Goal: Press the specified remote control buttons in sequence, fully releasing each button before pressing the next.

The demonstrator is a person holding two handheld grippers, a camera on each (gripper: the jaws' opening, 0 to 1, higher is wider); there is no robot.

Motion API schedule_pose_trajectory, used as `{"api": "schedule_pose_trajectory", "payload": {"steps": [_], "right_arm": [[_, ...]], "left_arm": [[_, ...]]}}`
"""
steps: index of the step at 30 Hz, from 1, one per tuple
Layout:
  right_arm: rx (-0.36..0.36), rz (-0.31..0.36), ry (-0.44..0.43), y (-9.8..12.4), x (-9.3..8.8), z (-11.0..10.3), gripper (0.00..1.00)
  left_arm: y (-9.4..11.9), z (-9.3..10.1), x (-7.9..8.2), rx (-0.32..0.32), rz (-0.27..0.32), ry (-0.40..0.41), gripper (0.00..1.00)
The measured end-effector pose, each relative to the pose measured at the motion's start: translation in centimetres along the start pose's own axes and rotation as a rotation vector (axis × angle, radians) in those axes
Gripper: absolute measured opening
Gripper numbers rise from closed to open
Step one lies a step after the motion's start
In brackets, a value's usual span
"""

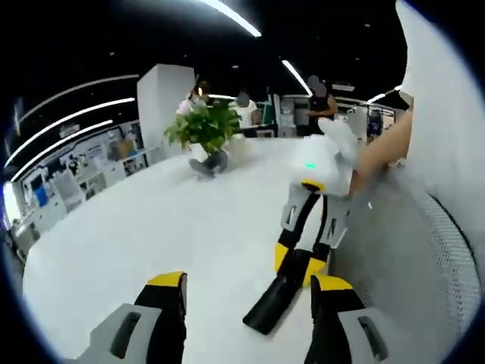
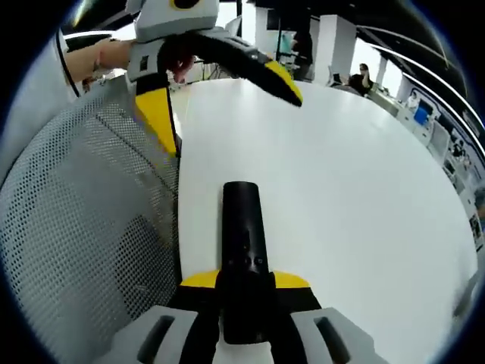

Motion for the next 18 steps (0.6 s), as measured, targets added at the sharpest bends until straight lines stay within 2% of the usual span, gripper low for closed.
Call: {"api": "schedule_pose_trajectory", "payload": {"steps": [2, 3, 7, 9, 10, 12, 13, 14, 16, 18], "right_arm": [[0.0, 0.001, -0.002, 0.0, 0.0, 0.0, 0.21], [0.0, 0.002, -0.002, 0.0, 0.0, 0.0, 0.21], [0.004, 0.003, -0.003, 0.0, 0.0, 0.1, 0.21], [0.007, 0.005, -0.006, 0.0, 0.0, 0.1, 0.21], [0.008, 0.009, -0.01, 0.1, 0.0, 0.1, 0.21], [0.007, 0.013, -0.014, 0.1, 0.0, 0.1, 0.21], [0.007, 0.015, -0.016, 0.1, 0.0, 0.1, 0.21], [0.007, 0.017, -0.017, 0.1, -0.1, 0.1, 0.21], [0.007, 0.021, -0.023, 0.1, -0.1, 0.2, 0.21], [0.007, 0.026, -0.036, 0.1, 0.0, 0.2, 0.21]], "left_arm": [[0.5, -0.3, 0.9, 0.071, 0.059, -0.056, 0.8], [1.1, -0.6, 1.3, 0.131, 0.083, -0.051, 0.84], [2.9, -1.3, 1.9, 0.294, 0.106, -0.02, 0.88], [3.8, -1.5, 1.7, 0.356, 0.104, -0.04, 0.92], [4.3, -1.5, 1.2, 0.378, 0.086, -0.082, 0.94], [4.9, -1.4, 0.0, 0.4, 0.017, -0.124, 0.96], [5.2, -1.2, -0.7, 0.42, 0.002, -0.111, 0.96], [5.2, -1.1, -1.0, 0.435, 0.011, -0.08, 0.96], [5.4, -1.1, -1.4, 0.486, 0.058, 0.015, 0.96], [5.7, -1.6, -0.6, 0.53, 0.121, 0.1, 0.97]]}}
Point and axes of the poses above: the point that each gripper's makers call its tool centre point, and the gripper's own axes: y roughly backward along the fingers, z roughly to its right, x roughly out of its top, the point moved 5 cm from there along y, roughly backward along the fingers, and after that the axes turned 14 degrees about z, right-handed, at the moved point
